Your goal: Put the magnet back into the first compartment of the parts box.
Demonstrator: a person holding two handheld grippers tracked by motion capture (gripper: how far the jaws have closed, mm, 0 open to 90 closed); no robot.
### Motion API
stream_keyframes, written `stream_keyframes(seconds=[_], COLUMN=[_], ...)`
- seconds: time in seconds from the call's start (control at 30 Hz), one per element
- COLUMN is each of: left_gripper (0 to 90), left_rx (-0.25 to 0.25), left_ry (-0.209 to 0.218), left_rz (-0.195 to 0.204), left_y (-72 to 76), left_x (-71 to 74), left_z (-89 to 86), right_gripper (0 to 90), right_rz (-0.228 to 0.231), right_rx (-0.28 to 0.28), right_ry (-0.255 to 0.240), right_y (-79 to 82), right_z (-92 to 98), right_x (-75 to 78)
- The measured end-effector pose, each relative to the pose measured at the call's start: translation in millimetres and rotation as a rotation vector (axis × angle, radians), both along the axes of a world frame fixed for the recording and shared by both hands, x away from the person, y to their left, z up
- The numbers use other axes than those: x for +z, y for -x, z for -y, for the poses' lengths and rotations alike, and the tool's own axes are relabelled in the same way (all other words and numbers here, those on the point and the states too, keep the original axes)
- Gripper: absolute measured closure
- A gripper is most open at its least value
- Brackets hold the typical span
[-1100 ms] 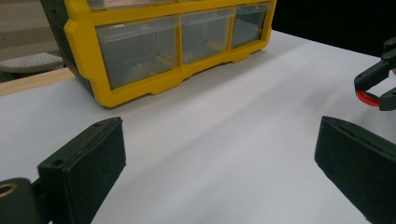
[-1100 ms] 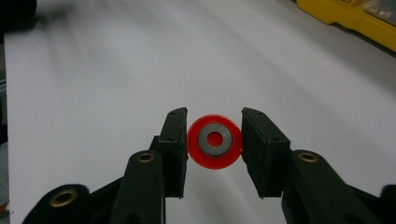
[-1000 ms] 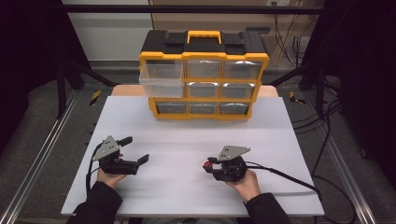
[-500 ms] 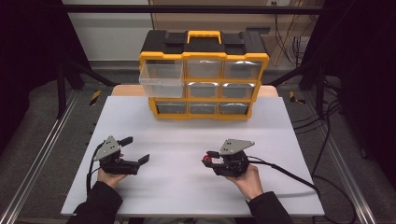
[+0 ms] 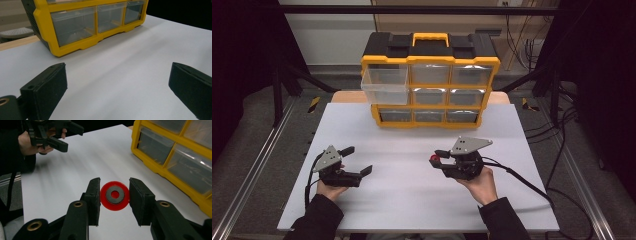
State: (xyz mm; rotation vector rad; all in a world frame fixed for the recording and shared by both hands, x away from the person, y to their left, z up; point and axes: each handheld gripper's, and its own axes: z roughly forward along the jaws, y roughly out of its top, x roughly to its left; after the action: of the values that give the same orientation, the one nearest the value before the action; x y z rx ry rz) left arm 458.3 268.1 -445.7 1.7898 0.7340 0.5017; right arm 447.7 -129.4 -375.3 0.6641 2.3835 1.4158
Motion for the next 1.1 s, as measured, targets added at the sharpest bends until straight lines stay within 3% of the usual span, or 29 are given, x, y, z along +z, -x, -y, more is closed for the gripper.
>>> stream_keyframes(seconds=[0.67,1.1], left_gripper=[1.5,1.6], left_rx=[0.0,-0.001], left_ry=[-0.001,-0.005], left_rz=[0.0,0.0], left_y=[0.2,0.1], left_x=[-0.4,-1.1], left_z=[-0.8,-0.7], right_gripper=[62.3,62.4], right_rz=[0.096,0.129], right_rx=[-0.019,-0.024], right_ry=[-0.041,-0.066], right_y=[-12.0,-19.8], right_z=[-0.1,-4.2], right_x=[59.5,78.8])
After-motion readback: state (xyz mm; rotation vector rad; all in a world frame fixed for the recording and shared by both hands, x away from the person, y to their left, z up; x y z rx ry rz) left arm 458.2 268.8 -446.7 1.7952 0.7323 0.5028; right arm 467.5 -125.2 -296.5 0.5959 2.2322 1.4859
